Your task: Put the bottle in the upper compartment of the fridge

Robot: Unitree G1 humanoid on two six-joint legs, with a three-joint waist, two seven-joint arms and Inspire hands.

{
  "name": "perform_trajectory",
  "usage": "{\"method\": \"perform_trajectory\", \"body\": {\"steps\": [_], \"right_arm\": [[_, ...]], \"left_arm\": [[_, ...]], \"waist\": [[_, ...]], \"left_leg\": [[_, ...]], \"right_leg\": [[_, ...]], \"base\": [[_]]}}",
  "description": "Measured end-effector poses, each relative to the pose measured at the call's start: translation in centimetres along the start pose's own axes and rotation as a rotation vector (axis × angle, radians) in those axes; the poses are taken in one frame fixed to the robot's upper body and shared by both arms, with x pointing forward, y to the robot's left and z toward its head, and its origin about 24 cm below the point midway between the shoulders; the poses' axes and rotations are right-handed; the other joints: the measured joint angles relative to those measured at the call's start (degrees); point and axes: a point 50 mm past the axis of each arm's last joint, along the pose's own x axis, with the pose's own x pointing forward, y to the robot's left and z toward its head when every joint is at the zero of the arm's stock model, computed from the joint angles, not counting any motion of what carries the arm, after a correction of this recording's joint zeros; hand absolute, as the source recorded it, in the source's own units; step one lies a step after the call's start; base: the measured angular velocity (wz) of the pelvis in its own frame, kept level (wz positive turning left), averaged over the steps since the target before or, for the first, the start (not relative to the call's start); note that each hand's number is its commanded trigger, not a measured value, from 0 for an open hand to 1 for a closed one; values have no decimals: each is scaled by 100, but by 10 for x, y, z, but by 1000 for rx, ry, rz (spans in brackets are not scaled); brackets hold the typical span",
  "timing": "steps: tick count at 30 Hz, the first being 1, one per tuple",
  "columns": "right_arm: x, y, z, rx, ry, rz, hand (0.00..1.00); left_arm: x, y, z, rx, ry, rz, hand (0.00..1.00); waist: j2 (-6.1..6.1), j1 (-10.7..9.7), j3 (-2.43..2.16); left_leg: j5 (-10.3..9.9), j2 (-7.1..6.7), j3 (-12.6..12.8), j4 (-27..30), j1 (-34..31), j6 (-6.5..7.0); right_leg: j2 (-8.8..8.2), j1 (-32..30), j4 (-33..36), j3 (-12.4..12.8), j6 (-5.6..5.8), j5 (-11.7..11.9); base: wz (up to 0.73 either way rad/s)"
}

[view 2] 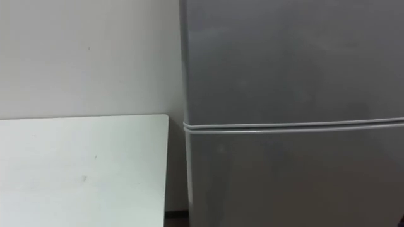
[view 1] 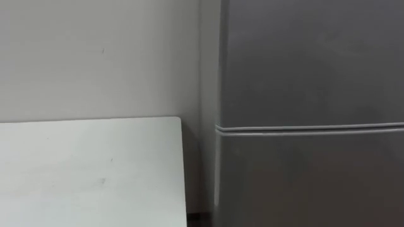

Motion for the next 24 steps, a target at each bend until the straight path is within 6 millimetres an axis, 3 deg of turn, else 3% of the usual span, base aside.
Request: {"method": "perform_trajectory", "body": {"steps": [10, 17, 24], "right_arm": [[-6, 15, -37, -292, 97, 299, 0], [-17, 34, -54, -508, 119, 489, 0], [-24, 56, -50, -616, 83, 606, 0]], "left_arm": [[0, -2, 1, 5, -2, -24, 0], [1, -14, 18, 59, -53, -62, 0], [0, -19, 27, 78, -96, -64, 0]], "waist": [[14, 63, 19], [51, 193, 21], [86, 209, 8]], "left_leg": [[-17, 5, -4, 37, 26, 4], [-45, 11, 2, 65, 15, 7], [-47, 9, -3, 57, 2, 4]], "right_leg": [[-1, 46, -3, -8, -1, -1], [3, 41, 2, -10, -2, -1], [5, 72, -8, -15, -2, 0]], "base": [[0], [0], [0]]}}
